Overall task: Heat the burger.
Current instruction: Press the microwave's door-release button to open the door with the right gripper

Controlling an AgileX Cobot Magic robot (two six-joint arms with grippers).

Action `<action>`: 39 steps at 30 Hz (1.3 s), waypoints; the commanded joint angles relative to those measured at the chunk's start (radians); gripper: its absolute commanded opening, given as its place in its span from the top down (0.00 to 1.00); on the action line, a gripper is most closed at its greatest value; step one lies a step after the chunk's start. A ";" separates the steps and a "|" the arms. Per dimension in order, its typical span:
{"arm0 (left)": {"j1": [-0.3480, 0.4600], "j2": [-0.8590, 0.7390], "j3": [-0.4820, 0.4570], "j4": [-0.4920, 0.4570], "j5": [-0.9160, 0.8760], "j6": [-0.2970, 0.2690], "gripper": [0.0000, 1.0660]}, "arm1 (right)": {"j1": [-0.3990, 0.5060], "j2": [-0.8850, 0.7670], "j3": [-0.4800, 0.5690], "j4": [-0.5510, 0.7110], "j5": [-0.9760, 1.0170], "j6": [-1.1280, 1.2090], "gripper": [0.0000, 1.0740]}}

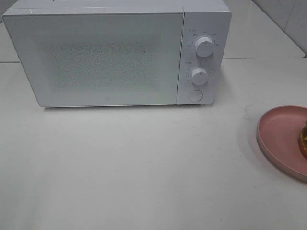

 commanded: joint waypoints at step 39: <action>0.003 -0.024 0.002 0.000 -0.013 0.002 0.08 | -0.004 0.303 -0.022 0.002 -0.433 -0.003 0.30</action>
